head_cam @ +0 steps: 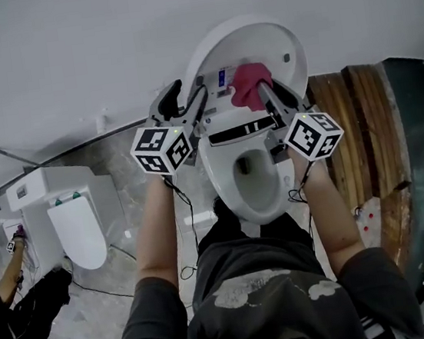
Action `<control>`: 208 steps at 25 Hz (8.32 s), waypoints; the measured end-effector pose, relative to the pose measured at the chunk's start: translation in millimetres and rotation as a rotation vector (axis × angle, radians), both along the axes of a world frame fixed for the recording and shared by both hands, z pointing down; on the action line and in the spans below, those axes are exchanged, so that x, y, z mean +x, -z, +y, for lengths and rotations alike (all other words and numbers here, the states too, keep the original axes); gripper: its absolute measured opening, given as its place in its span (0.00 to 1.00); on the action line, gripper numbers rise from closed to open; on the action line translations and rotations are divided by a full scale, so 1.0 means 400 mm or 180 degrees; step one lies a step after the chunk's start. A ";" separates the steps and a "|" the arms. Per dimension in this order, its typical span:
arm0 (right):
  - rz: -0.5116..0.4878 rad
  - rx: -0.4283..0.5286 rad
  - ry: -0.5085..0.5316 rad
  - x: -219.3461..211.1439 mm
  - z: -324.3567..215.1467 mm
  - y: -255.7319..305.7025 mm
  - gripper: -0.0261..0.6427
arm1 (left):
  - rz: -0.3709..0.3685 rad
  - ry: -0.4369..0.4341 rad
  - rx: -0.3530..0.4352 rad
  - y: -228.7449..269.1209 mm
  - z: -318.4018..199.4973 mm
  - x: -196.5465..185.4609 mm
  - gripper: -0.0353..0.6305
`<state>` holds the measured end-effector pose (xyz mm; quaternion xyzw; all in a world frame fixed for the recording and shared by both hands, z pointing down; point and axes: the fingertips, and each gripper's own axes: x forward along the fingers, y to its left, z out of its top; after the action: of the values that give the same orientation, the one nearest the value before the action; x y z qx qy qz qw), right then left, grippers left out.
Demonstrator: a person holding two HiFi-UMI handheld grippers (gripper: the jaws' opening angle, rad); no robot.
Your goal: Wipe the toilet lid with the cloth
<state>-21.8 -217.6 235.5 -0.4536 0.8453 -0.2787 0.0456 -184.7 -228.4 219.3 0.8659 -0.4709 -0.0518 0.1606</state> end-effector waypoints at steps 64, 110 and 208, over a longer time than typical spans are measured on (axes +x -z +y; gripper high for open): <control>-0.0096 -0.0574 0.0189 0.246 0.616 -0.360 0.14 | -0.1000 0.0510 0.0274 -0.244 0.625 0.256 0.54; 0.0420 -0.0178 -0.0335 0.516 0.565 -0.174 0.14 | -0.0610 0.0591 -0.0274 -0.211 0.637 0.303 0.35; 0.0528 -0.0836 0.0832 -0.045 0.312 -0.616 0.14 | -0.0728 0.1030 -0.0690 -0.580 0.363 0.062 0.08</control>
<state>-40.0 -92.7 481.9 -0.3635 0.8542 -0.3517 -0.1204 -159.8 -83.3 451.2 0.7570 -0.6216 0.0725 0.1879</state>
